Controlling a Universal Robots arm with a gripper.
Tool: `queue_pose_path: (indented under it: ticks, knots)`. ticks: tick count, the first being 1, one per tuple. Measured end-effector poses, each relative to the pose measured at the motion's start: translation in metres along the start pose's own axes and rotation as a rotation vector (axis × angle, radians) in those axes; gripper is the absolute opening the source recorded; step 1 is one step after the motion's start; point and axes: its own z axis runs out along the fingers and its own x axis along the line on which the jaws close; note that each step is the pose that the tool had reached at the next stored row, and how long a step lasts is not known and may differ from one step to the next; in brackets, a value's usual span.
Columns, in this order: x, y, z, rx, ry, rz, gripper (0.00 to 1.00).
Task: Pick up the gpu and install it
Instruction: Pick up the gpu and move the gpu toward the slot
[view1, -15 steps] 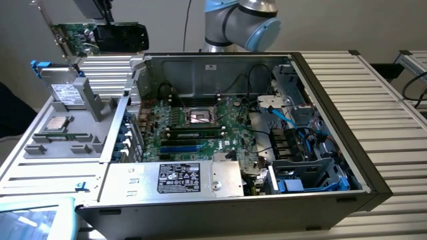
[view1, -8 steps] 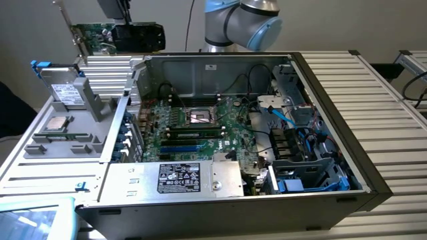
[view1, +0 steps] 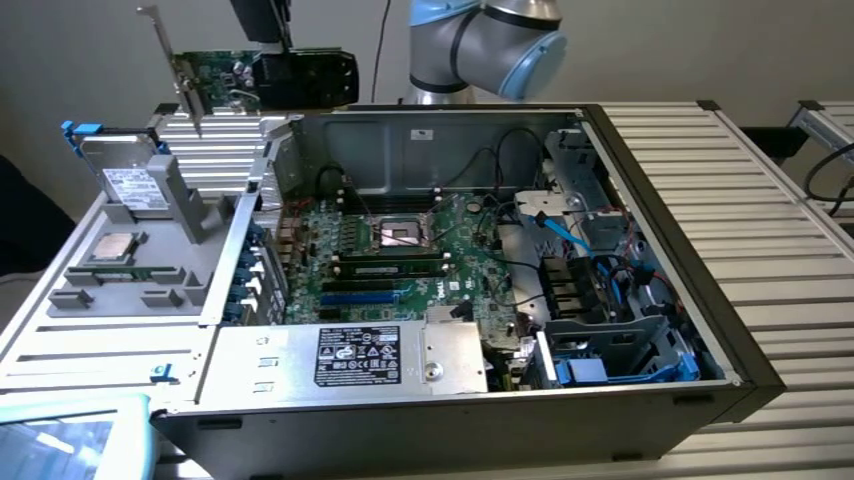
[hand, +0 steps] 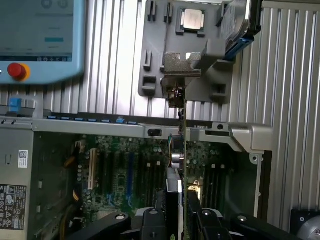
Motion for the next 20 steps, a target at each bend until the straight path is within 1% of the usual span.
queue_pose_path:
  ticks: [8, 16, 18, 20]
  knots:
    - [0.014, -0.0273, 0.002, 0.0, -0.0005, 0.0, 0.28]
    - [0.028, -0.0551, 0.0068, 0.0001, -0.0006, 0.0, 0.28]
    - [0.033, -0.0602, 0.009, -0.0001, -0.0004, 0.0, 0.28]
    - [0.037, -0.0626, 0.0126, -0.0001, -0.0007, 0.0, 0.28]
